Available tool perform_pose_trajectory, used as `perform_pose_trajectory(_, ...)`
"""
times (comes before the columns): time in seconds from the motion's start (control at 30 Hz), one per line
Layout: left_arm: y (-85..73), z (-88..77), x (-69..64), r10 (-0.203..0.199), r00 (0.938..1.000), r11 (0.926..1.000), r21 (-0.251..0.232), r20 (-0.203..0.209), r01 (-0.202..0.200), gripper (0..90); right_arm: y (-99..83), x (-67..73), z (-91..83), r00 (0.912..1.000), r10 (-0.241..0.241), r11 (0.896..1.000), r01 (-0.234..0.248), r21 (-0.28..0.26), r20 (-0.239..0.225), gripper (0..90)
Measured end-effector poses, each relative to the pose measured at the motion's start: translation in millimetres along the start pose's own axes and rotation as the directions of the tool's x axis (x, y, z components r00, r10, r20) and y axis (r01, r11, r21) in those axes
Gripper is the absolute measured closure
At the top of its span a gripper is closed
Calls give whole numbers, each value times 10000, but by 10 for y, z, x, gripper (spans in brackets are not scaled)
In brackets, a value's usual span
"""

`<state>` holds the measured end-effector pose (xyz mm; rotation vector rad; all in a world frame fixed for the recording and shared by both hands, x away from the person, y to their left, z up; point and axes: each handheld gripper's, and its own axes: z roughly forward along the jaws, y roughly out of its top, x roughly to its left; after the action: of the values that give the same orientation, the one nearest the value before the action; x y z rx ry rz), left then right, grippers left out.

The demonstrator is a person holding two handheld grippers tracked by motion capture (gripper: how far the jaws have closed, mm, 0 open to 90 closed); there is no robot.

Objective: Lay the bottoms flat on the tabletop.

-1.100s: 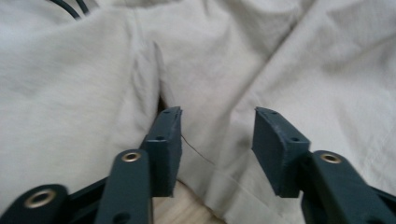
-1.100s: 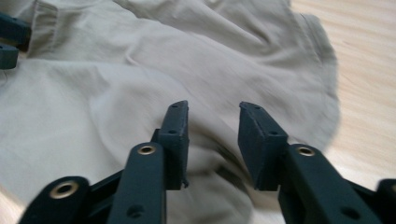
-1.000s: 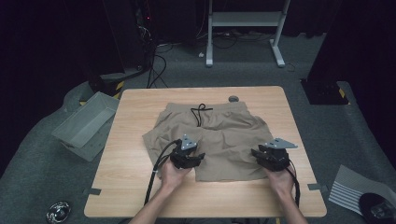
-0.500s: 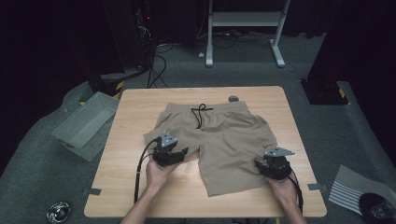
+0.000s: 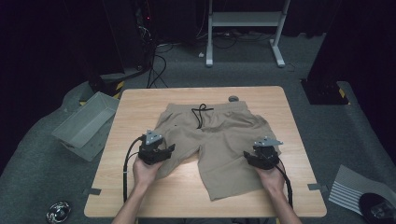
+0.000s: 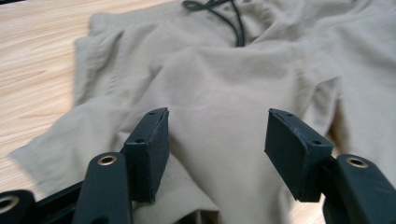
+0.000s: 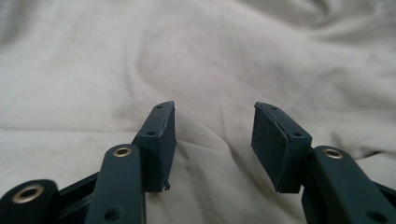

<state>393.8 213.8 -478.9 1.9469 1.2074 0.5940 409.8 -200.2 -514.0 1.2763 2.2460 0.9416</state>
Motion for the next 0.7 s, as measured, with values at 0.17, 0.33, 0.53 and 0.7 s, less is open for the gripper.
perform_pose_trajectory(0.17, -58, 7, 113, -243, 9993, 9995, 205, -294, 249, 391, -138, -44, -31, 9999, -66, 9999, 65, 132, 116, 482)
perform_pose_trajectory(0.33, -115, 61, 192, -374, 9983, 9976, 570, -443, 399, 391, -219, -155, -168, 9991, 101, 9987, -121, 492, 410, 471)
perform_pose_trajectory(0.53, -172, 155, 167, -308, 9990, 9933, 1108, -320, 342, 407, -27, 0, -184, 9999, -16, 9993, 21, -384, 121, 478)
perform_pose_trajectory(0.7, -216, 189, 193, -354, 9990, 9897, 1380, -267, 387, 444, 134, 247, 39, 9967, -716, 9974, 714, -90, -373, 475)
